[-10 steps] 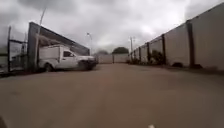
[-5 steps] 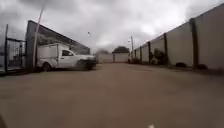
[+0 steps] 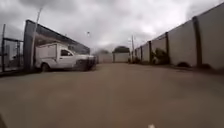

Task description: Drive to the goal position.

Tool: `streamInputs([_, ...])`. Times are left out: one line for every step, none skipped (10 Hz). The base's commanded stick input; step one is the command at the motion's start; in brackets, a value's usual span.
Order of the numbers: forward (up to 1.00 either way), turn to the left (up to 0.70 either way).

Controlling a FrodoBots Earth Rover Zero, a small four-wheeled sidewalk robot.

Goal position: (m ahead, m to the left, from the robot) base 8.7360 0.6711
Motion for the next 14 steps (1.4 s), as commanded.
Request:
streamInputs([0.50,0.00])
streamInputs([0.50,0.00])
streamInputs([0.50,0.00])
streamInputs([0.50,0.00])
streamInputs([0.50,0.00])
streamInputs([0.50,0.00])
streamInputs([0.50,0.00])
streamInputs([0.50,0.00])
streamInputs([0.50,0.00])
streamInputs([0.50,0.00])
streamInputs([0.50,0.00])
streamInputs([0.50,0.00])
streamInputs([0.50,0.00])
streamInputs([0.50,0.00])
